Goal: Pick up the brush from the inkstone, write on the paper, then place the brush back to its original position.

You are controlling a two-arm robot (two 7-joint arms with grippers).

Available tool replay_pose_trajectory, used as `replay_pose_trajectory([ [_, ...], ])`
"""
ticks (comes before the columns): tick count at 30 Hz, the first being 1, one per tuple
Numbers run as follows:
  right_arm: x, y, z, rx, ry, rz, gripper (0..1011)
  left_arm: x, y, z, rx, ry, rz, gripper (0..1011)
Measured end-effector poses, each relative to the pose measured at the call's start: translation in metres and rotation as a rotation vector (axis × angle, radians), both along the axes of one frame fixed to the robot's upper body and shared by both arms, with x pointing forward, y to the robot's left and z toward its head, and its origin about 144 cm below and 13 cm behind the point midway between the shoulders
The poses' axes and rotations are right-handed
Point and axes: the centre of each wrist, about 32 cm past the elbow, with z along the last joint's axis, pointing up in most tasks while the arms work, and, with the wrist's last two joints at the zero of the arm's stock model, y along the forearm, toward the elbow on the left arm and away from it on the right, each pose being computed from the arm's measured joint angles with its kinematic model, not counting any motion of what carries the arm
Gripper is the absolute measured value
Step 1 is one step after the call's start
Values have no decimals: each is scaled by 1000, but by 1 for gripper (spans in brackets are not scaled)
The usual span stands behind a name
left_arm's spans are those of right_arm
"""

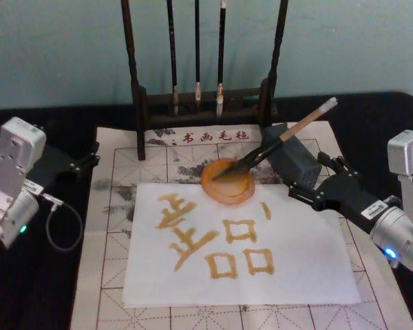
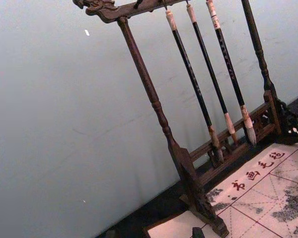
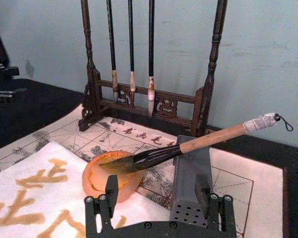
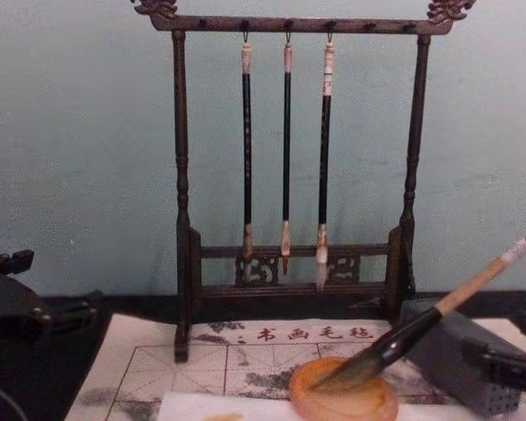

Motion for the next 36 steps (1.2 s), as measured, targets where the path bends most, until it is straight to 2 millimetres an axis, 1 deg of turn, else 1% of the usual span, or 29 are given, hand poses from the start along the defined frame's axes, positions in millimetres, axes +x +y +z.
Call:
replay_pose_trajectory([
  [36,0,0,0,0,0,0,1002,0,0,0,0,0,0,1001],
])
